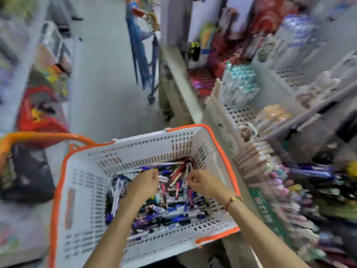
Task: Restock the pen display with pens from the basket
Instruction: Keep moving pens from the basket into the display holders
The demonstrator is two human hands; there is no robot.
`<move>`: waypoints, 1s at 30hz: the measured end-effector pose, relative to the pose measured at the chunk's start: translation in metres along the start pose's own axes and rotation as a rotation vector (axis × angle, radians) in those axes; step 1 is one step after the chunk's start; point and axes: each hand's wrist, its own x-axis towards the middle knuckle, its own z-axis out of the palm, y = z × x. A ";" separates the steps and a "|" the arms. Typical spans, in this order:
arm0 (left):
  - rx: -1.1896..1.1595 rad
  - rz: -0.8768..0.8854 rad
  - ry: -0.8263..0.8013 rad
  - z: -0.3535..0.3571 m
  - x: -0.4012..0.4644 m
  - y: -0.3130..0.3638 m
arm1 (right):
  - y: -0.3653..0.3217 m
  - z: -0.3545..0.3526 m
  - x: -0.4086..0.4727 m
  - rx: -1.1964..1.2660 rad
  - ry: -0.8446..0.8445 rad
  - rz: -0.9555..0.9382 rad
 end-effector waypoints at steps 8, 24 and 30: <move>0.063 -0.150 -0.280 0.055 0.017 -0.113 | -0.008 0.091 0.055 -0.279 -0.290 0.000; 0.267 0.001 -0.343 0.081 0.055 -0.150 | 0.003 0.126 0.090 -0.529 -0.409 -0.310; 0.355 0.072 -0.226 0.072 0.059 -0.154 | 0.014 0.152 0.063 -0.928 -0.380 -0.450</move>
